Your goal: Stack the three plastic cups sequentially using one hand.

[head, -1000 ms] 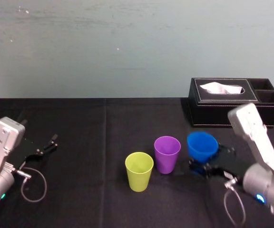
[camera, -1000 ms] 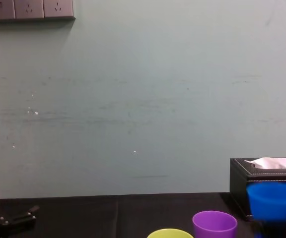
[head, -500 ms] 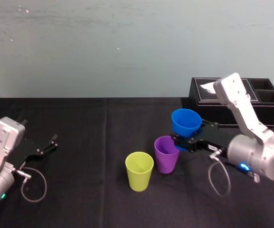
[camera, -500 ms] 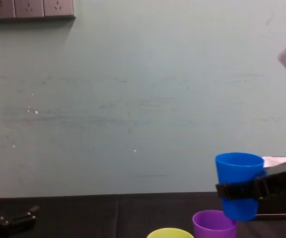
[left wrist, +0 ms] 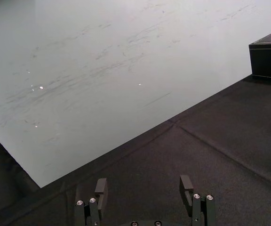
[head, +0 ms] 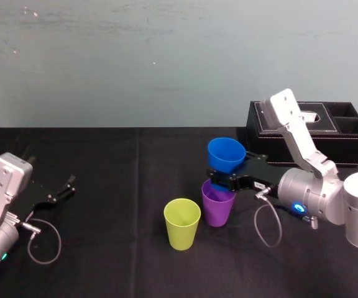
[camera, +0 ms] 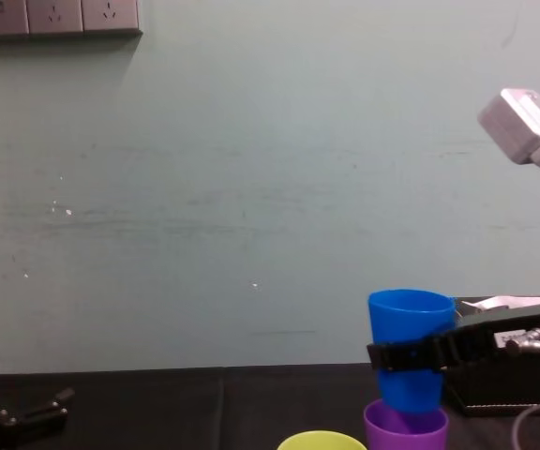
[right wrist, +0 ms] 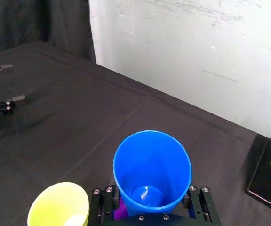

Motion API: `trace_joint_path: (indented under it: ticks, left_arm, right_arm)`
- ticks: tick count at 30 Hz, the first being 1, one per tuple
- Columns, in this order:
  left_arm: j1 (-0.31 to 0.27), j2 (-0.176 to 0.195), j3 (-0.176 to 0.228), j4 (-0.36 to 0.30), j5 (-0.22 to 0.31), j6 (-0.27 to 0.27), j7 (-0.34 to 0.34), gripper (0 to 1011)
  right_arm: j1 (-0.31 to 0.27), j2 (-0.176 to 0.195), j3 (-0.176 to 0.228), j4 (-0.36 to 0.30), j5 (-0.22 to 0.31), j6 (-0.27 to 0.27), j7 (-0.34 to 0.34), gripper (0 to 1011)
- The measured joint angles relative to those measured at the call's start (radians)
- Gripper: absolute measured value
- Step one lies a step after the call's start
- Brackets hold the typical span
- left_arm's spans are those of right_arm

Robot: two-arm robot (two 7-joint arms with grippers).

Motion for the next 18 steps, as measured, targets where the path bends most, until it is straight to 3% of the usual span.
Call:
trace_joint_path:
  ticks: [11,18]
  left_arm:
    - [0.0,0.0,0.0,0.0,0.0,0.0,0.0,1000]
    - [0.0,0.0,0.0,0.0,0.0,0.0,0.0,1000]
  right_arm:
    - [0.025,-0.003,-0.046,0.03,0.004,-0.013,-0.009,715]
    - [0.03,-0.002,-0.055,0.045,0.002,-0.02,-0.015,715]
